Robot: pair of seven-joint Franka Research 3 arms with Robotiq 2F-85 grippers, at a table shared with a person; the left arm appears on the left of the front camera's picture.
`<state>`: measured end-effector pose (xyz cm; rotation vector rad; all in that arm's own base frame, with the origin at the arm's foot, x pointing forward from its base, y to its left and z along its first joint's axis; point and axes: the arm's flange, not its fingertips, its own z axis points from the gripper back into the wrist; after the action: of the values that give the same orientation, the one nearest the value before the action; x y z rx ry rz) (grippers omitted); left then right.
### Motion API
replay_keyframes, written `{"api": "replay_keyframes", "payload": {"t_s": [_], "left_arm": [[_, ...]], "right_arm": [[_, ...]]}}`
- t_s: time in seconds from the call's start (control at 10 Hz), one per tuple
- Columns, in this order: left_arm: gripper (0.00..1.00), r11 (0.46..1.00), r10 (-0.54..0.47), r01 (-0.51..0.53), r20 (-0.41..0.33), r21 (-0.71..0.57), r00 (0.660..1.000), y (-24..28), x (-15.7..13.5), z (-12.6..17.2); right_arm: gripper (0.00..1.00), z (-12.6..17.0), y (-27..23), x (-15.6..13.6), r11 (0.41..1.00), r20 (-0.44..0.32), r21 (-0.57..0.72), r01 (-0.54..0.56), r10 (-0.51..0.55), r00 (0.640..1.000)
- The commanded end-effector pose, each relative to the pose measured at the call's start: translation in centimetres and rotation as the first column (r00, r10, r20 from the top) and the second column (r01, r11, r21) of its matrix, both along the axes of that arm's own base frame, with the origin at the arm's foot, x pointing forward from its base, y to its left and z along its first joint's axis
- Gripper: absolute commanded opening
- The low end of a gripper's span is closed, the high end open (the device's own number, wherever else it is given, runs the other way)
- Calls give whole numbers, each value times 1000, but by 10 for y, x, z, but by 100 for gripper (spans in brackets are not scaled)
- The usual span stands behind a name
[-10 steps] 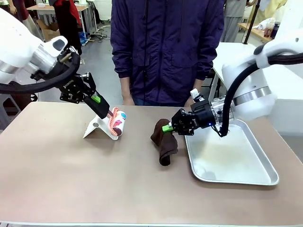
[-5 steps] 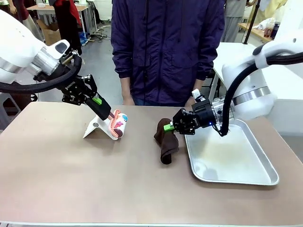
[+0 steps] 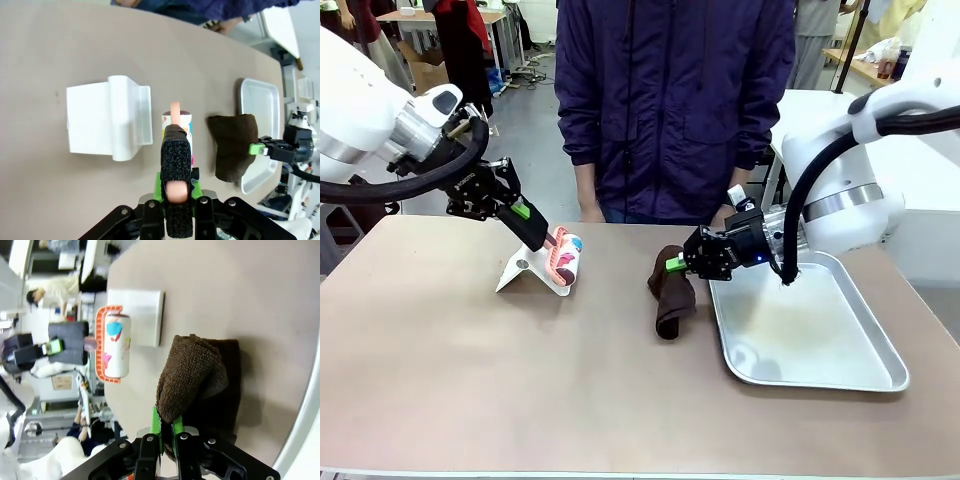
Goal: Clean the surface of the table.
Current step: Return the Lint Roller and towel to their original positions.
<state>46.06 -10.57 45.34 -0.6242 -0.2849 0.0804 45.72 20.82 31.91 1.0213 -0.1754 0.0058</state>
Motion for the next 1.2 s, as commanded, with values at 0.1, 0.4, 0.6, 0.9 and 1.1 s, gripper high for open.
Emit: {"api": "replay_keyframes", "payload": {"t_s": [0.1,0.4,0.6,0.9,1.1], "left_arm": [[22,997,73,-73,18,32,997,-5,2,-10],[22,994,93,-94,11,54,996,-11,14,-20],[22,994,58,-59,13,87,998,-18,22,-29],[22,993,28,-29,17,114,999,-25,27,-39],[22,991,36,-40,33,124,999,-22,27,-40]], "right_arm": [[10,-1,21,8,992,-4,-54,117,-117,993],[10,-5,24,14,989,-18,-76,126,-127,992],[10,-8,24,14,991,-24,-71,117,-118,993],[10,-13,24,13,992,-36,-61,108,-110,993],[10,-16,24,14,993,-51,-52,108,-110,993]]}}
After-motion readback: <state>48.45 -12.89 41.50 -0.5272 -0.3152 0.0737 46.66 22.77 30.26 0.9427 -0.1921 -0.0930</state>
